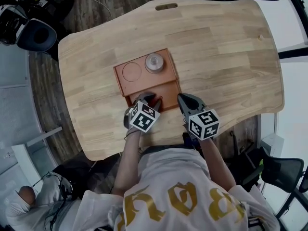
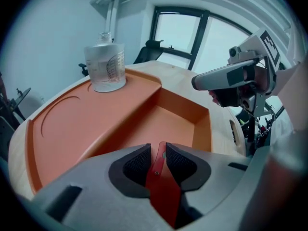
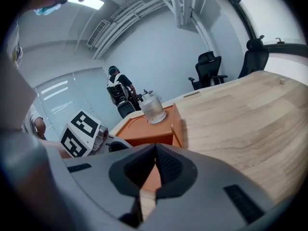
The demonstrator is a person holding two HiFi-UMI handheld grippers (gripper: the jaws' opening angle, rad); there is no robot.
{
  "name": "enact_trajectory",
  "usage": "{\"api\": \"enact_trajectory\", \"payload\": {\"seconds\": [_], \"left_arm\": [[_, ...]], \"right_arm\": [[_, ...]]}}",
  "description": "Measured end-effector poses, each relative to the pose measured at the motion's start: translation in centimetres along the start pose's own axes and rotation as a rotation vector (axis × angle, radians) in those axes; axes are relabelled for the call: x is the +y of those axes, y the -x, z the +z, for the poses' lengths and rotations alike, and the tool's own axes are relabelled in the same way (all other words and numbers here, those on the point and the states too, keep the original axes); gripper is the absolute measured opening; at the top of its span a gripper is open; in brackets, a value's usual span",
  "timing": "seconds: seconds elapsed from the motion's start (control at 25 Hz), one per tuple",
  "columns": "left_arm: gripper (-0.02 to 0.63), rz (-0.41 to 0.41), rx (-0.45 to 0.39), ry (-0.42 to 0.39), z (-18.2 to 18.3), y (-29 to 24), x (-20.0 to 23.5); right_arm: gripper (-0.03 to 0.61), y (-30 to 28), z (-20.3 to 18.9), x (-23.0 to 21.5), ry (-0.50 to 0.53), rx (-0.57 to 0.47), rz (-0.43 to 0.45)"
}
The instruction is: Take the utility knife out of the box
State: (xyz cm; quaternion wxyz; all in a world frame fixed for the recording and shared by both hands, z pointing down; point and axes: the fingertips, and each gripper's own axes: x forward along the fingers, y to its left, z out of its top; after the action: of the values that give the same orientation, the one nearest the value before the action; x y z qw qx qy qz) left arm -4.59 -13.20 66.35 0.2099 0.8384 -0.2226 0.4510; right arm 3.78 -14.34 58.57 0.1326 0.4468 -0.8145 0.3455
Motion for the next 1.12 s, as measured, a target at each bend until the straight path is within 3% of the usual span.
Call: {"api": "enact_trajectory", "payload": {"seconds": [0.28,0.4,0.52,1.12], "left_arm": [[0.117,0.015,0.072,-0.084,-0.7,-0.8,-0.2],[0.074,0.047,0.077,-0.143,-0.7,-0.8,0.2],[0.074,0.05,0.078,-0.184,-0.6,-0.8,0.4],[0.058,0.083,0.03,-0.075,-0.1,-0.1,0.3]], "right_arm": [[0.012,0.0,0.2,-0.9,-0.023,0.004,-0.008],[0.012,0.2,0.4,-1.2,-0.061,-0.006,-0.01],[0.012,0.2,1.0,-1.4,-0.081,-0.018,-0.012],[0.012,1.4,1.1,-0.5,-0.046,-0.036,-0.012]]}}
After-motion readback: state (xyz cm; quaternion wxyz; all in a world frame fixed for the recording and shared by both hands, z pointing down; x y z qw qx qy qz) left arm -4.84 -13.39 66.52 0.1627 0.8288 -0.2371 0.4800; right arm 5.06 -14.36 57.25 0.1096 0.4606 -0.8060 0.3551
